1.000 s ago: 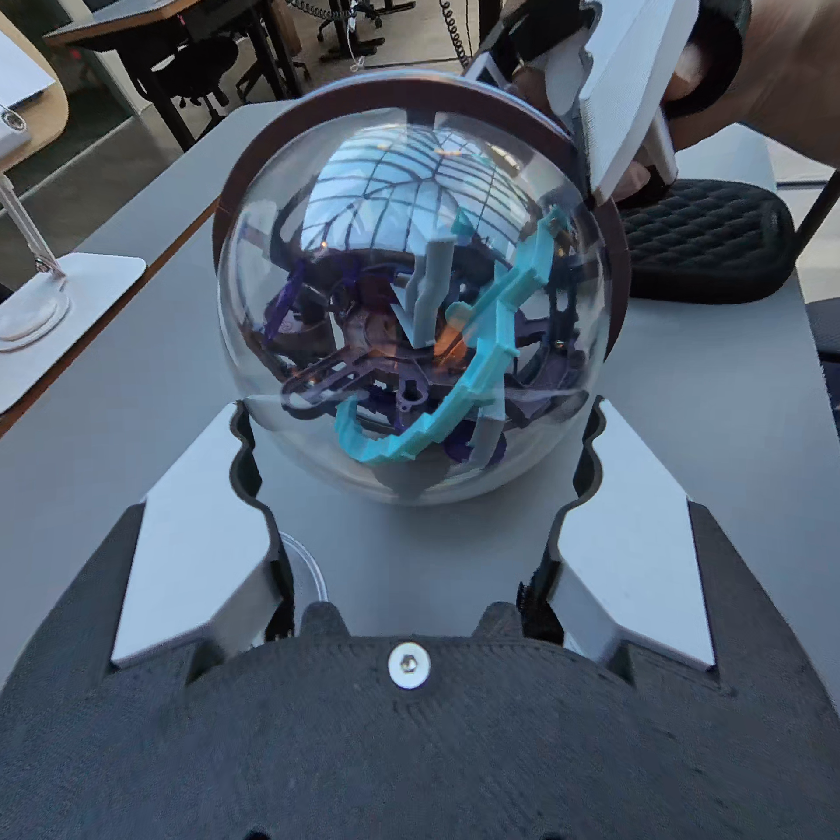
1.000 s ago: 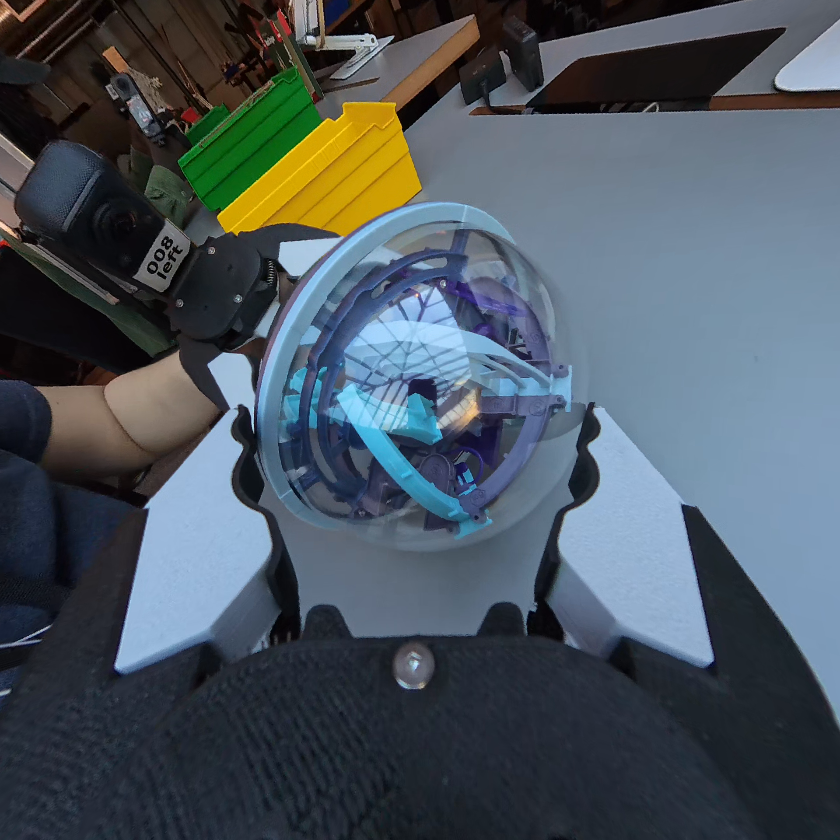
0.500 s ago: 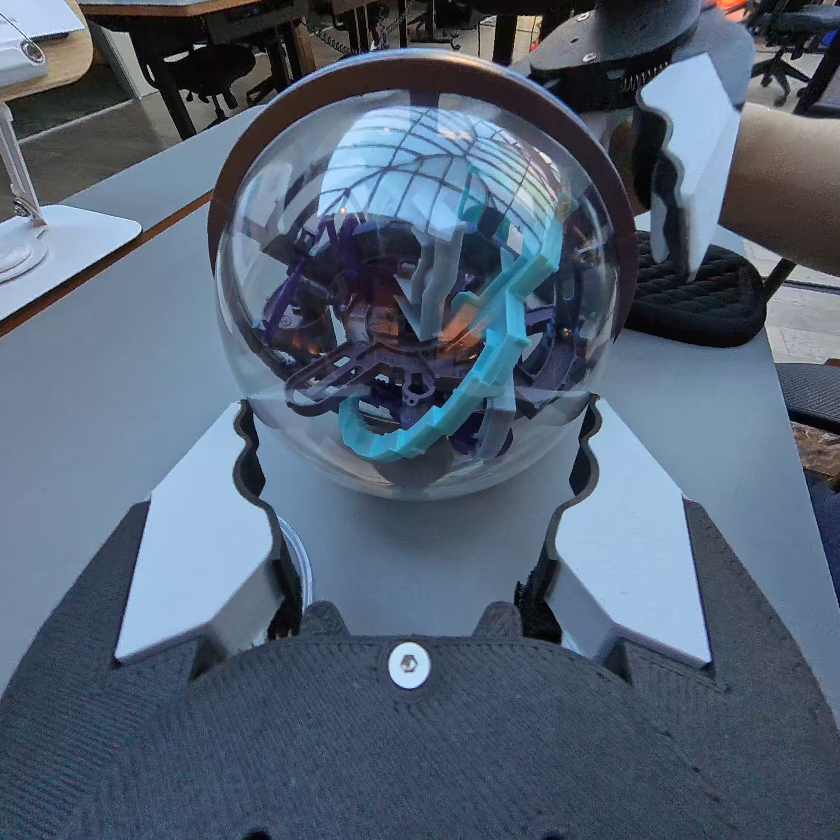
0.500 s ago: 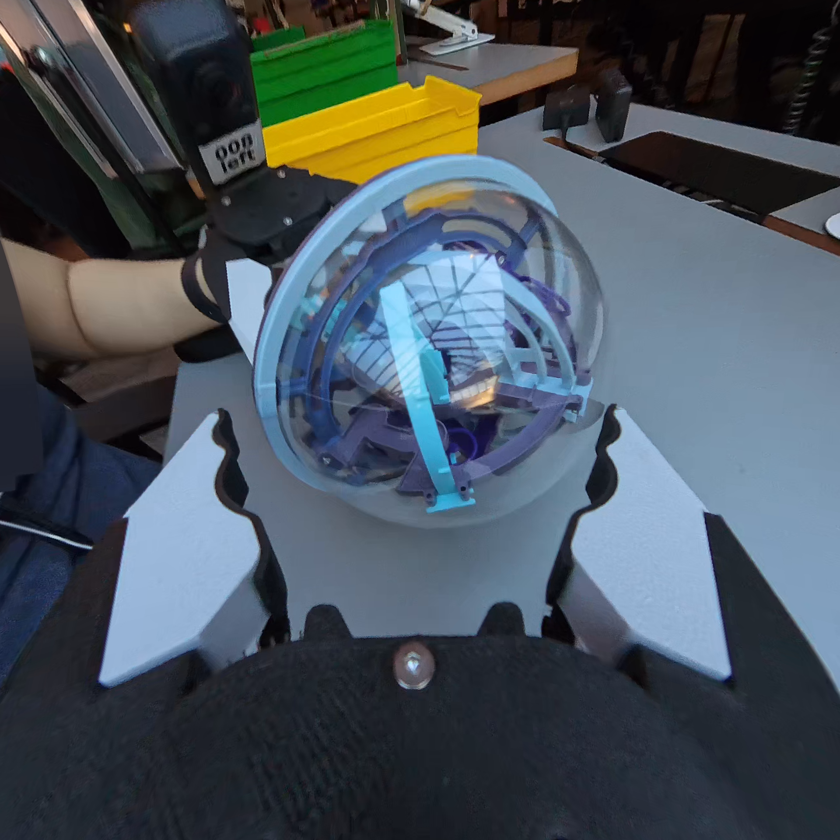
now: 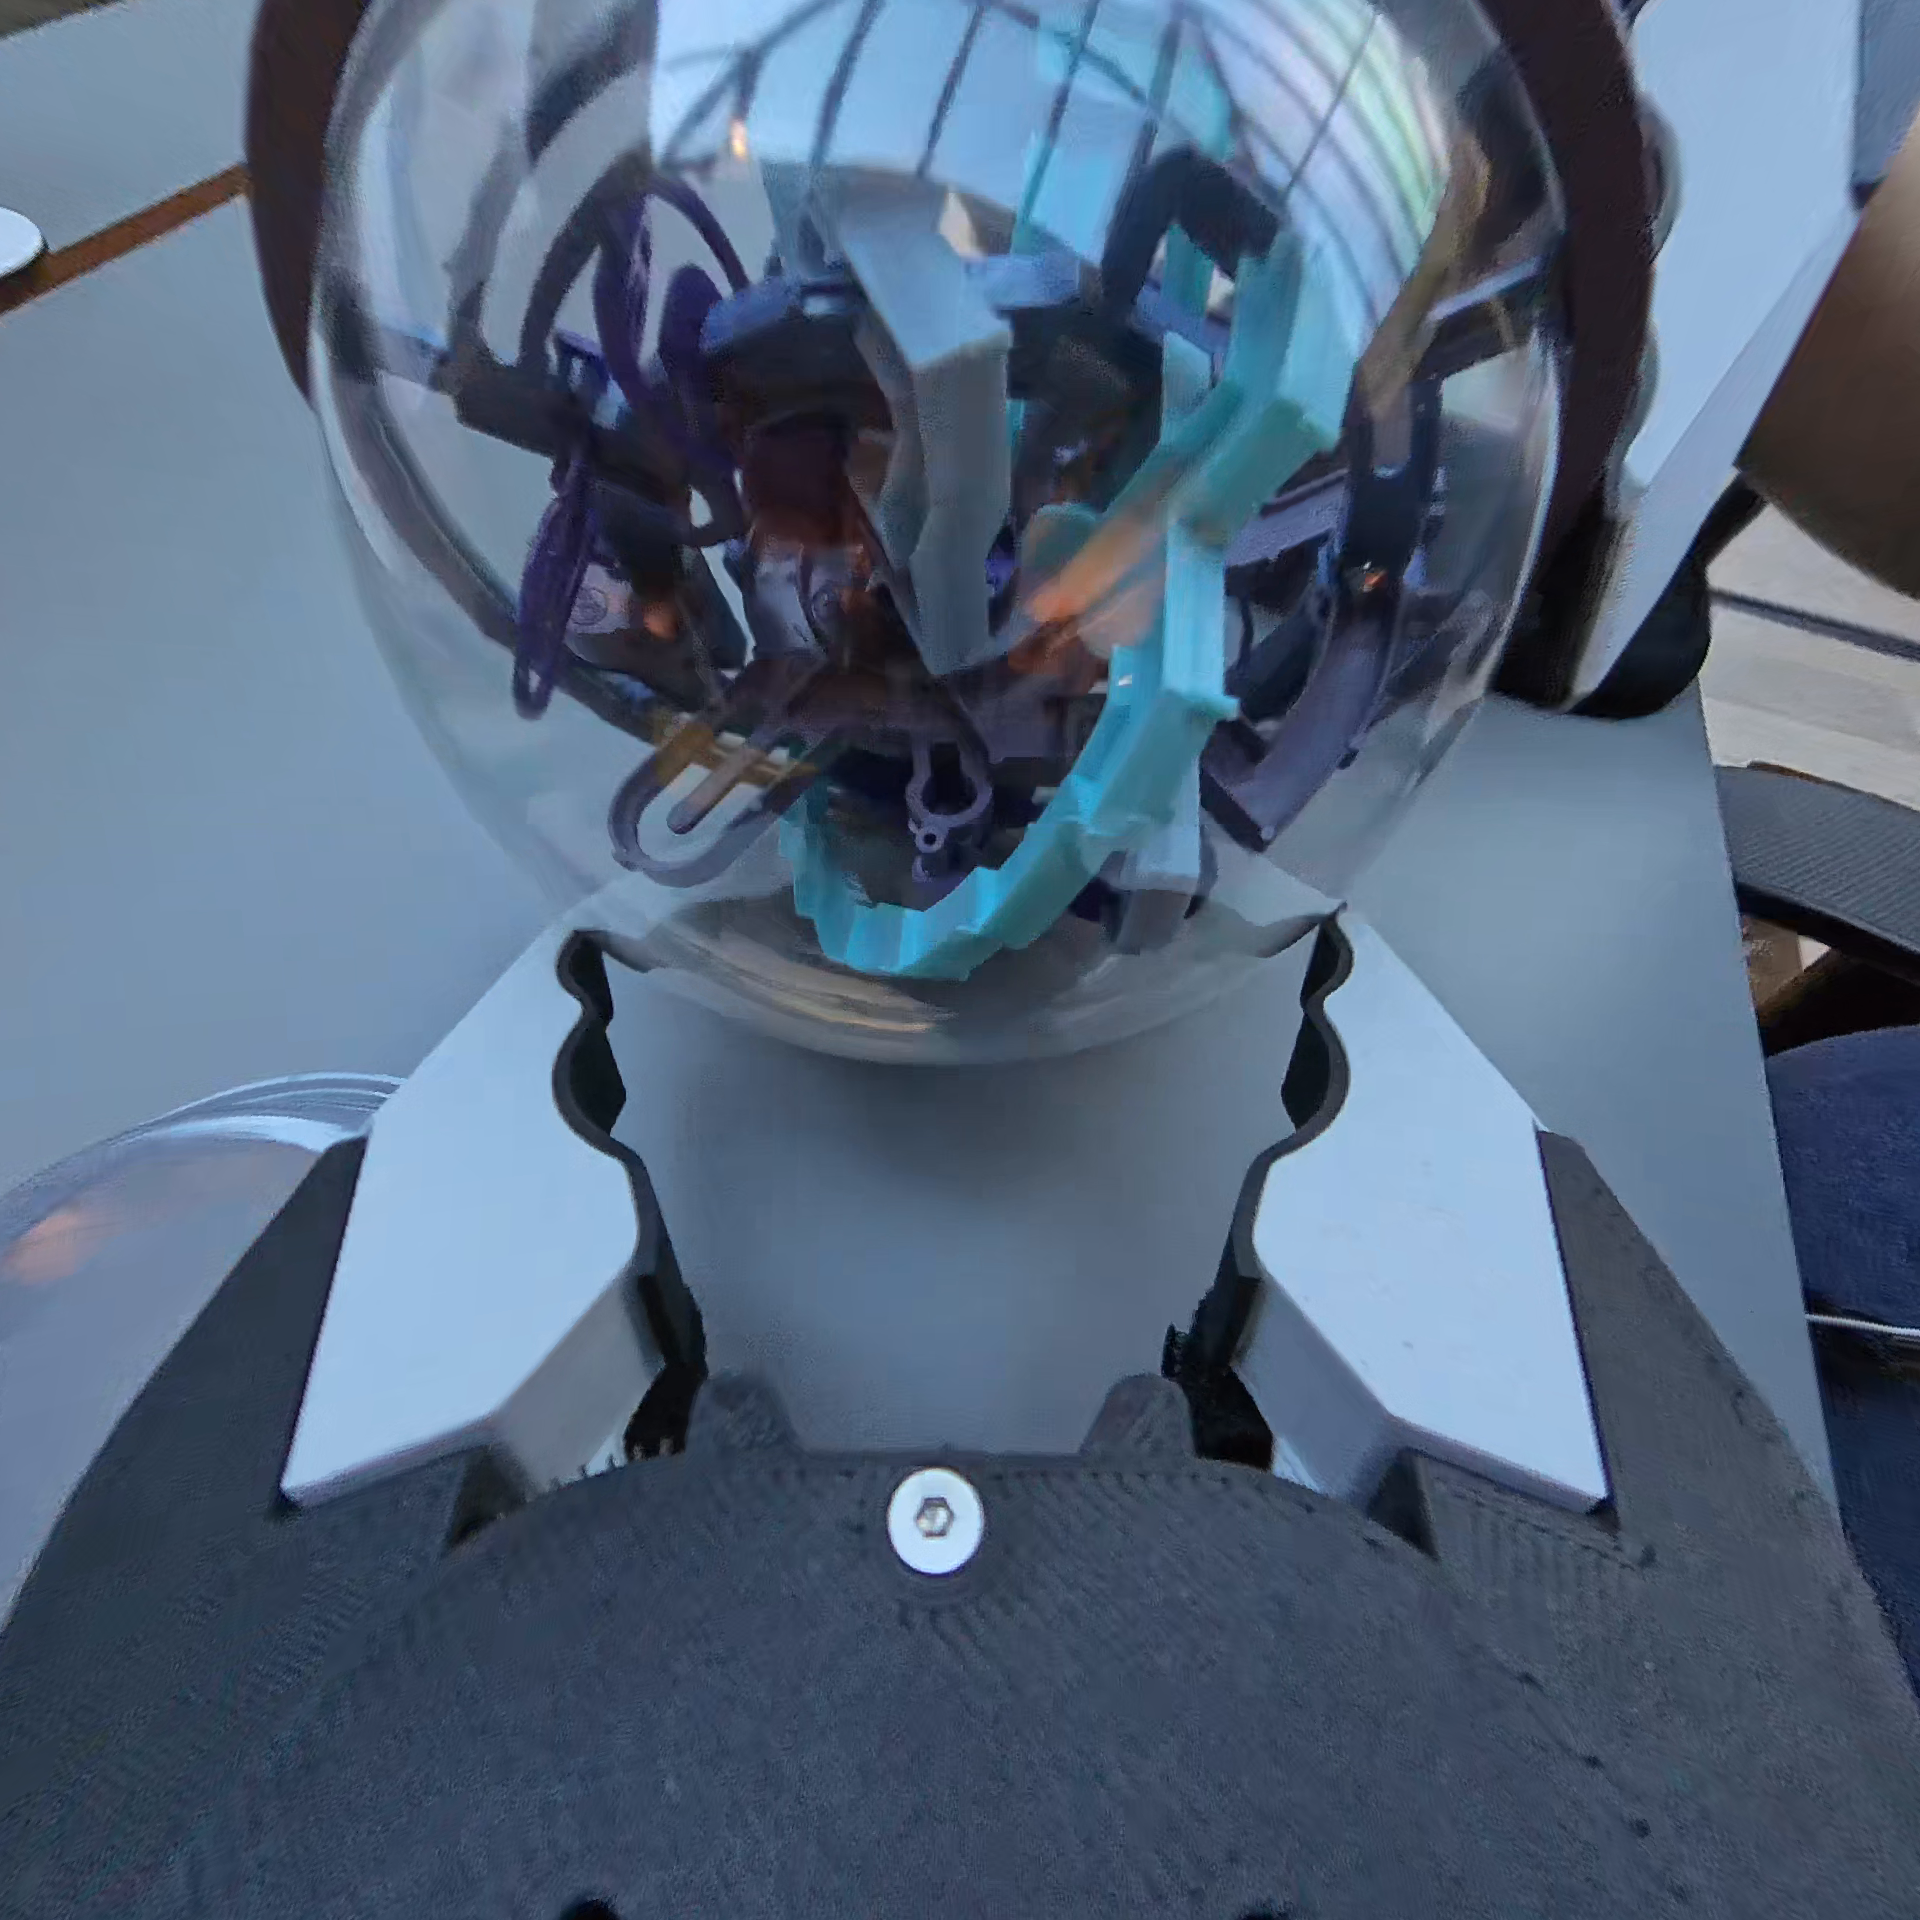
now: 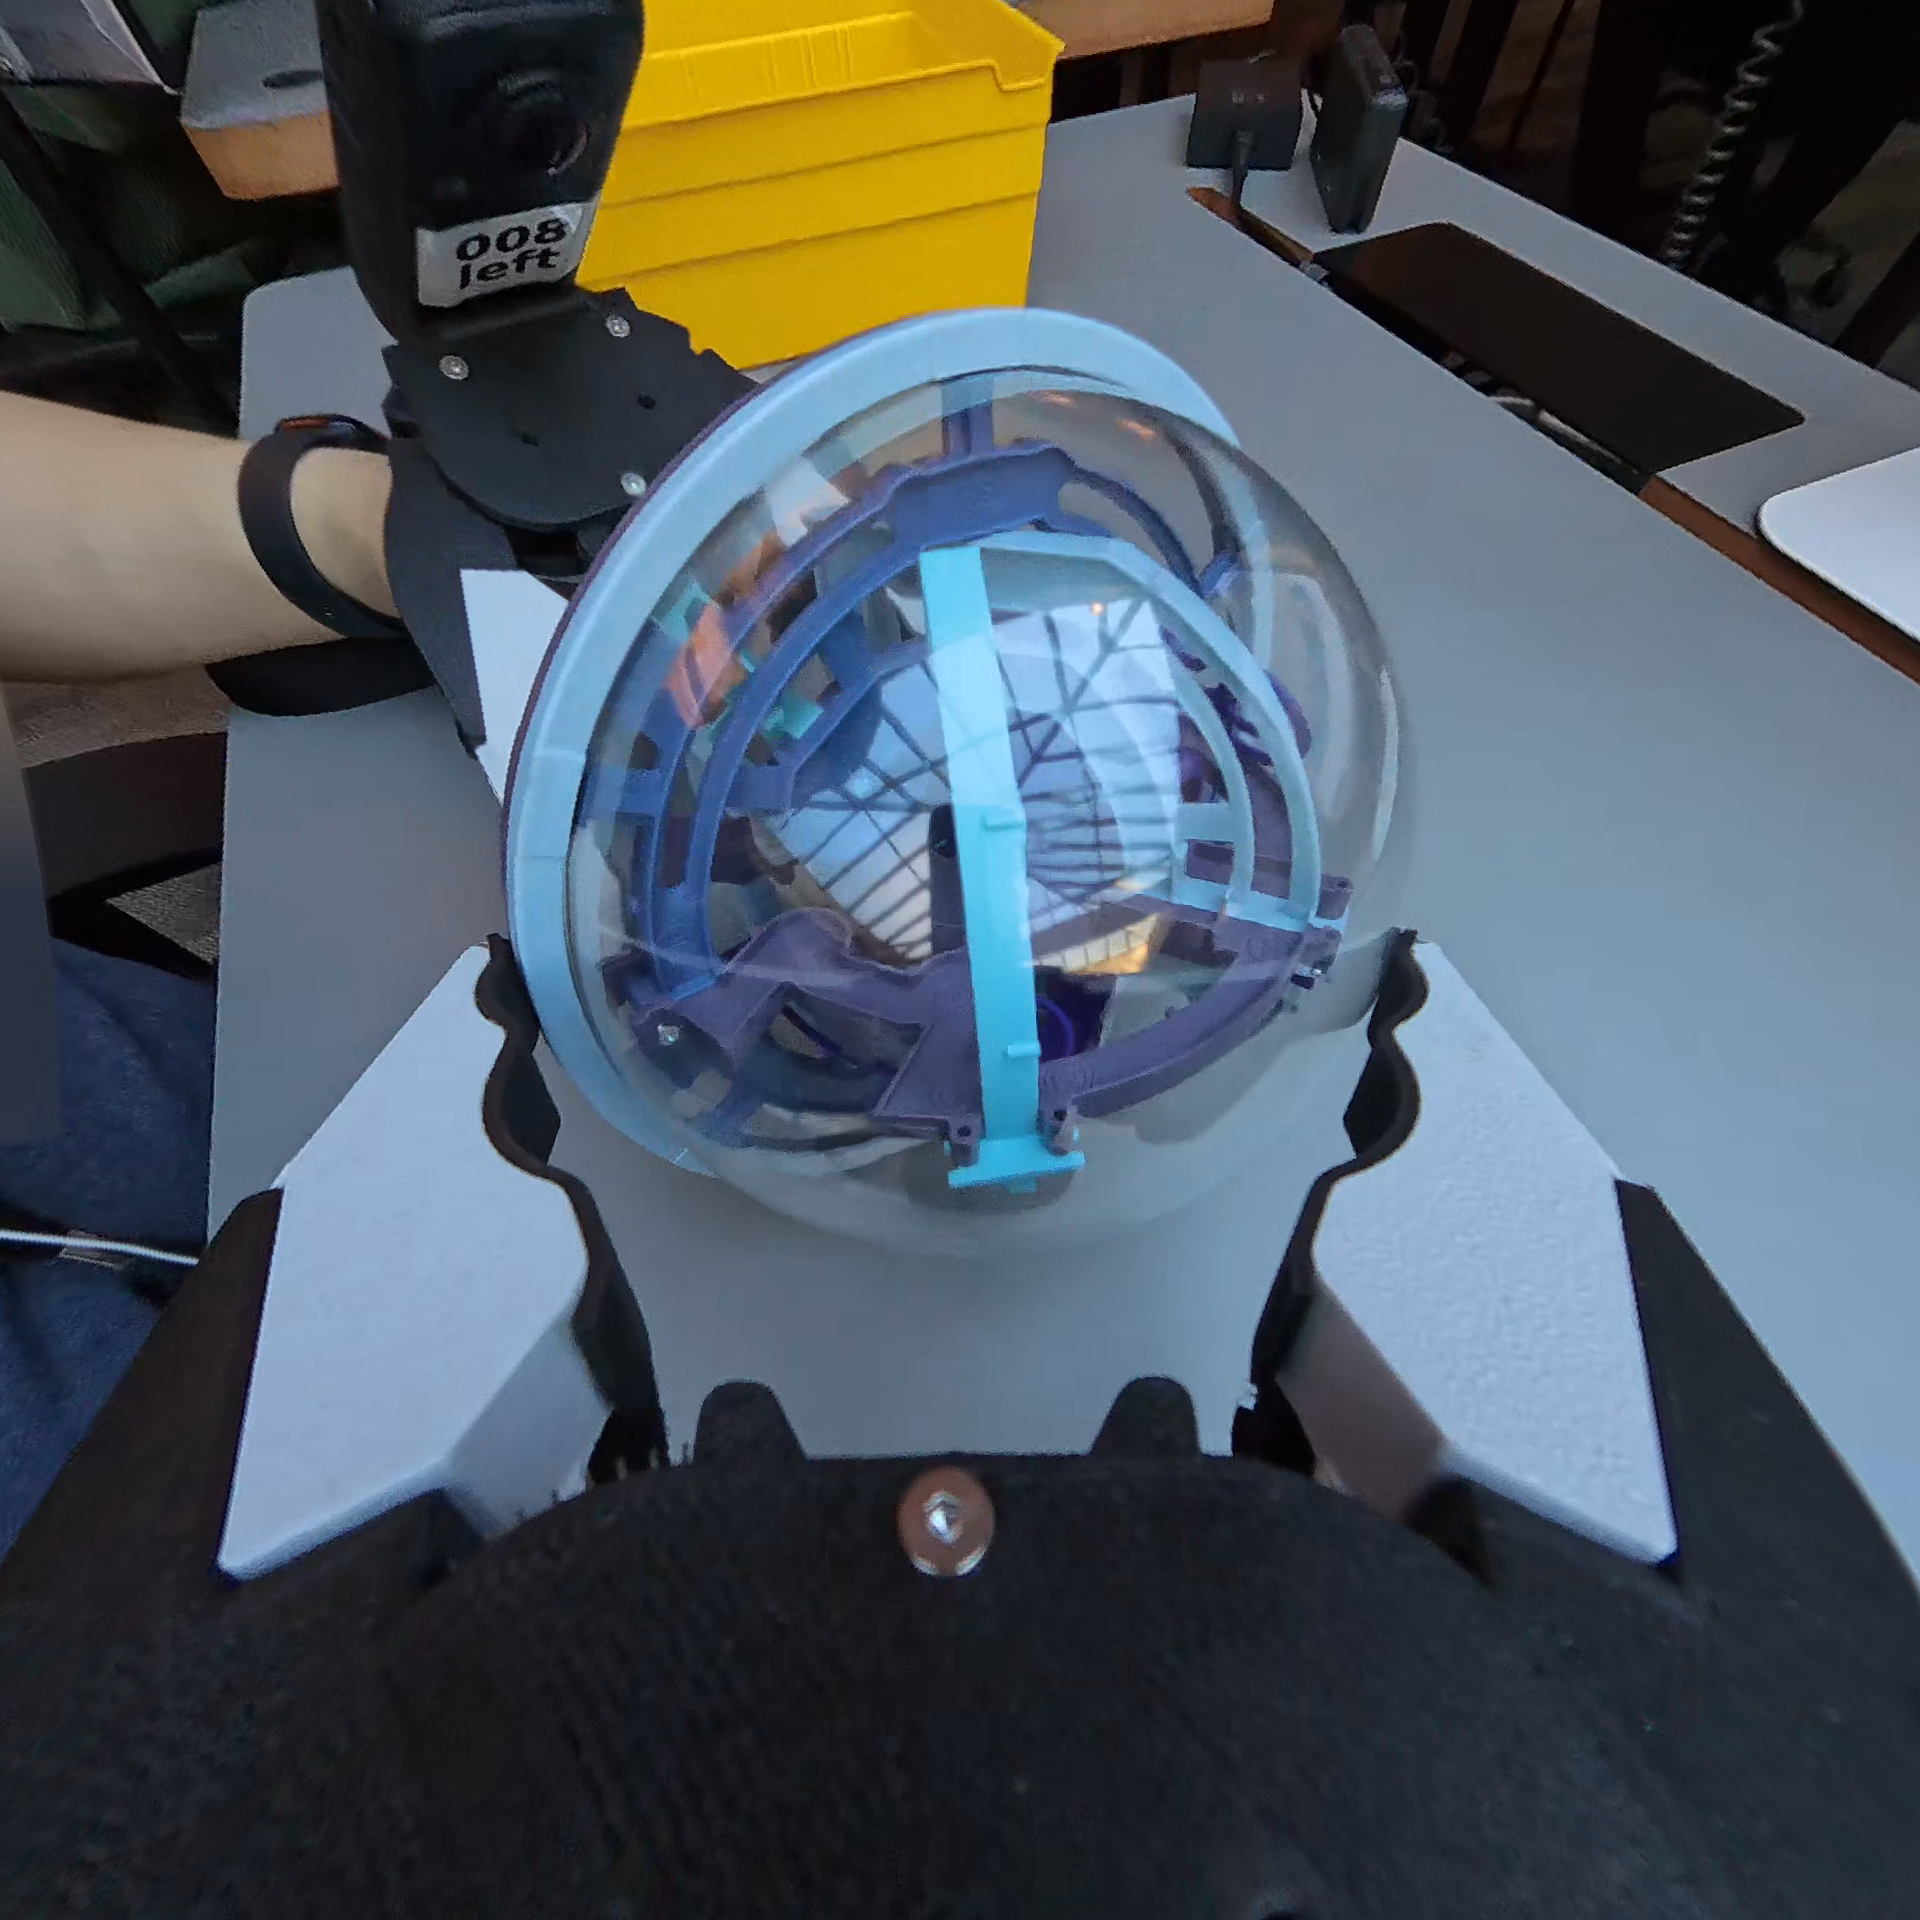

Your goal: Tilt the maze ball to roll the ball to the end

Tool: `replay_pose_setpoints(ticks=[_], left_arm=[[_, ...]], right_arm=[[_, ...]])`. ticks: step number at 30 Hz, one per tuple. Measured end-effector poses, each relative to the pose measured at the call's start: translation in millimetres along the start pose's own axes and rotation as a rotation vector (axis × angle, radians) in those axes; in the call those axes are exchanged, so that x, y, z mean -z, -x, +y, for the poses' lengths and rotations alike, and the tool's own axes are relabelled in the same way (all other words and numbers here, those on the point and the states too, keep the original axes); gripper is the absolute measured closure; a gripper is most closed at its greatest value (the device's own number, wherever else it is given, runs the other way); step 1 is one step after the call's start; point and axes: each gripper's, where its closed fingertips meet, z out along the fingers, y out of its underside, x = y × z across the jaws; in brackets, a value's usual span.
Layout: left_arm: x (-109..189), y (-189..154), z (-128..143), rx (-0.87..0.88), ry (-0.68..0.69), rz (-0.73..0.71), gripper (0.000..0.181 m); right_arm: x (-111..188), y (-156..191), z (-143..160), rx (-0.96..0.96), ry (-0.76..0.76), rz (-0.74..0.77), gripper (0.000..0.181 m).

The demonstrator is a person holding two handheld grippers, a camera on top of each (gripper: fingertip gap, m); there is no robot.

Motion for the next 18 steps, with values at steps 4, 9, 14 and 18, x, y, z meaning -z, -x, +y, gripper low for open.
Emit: replay_pose_setpoints(ticks=[4, 9, 14, 18], left_arm=[[-10, -6, 8, 0.001, 0.041, 0.000, 0.052], [-15, -18, 10, 0.079, 0.047, 0.064, 0.052], [-14, -23, 4, 0.147, 0.016, 0.109, 0.054], [-12, -24, -1, 0.177, -0.006, 0.118, 0.056]], right_arm=[[4, 3, 1, 0.008, 0.040, 0.018, 0.026], [8, 5, -1, -0.042, 0.034, 0.010, 0.026], [13, 2, -2, -0.172, 0.025, -0.026, 0.026], [15, -1, -2, -0.265, 0.042, -0.058, 0.026]])
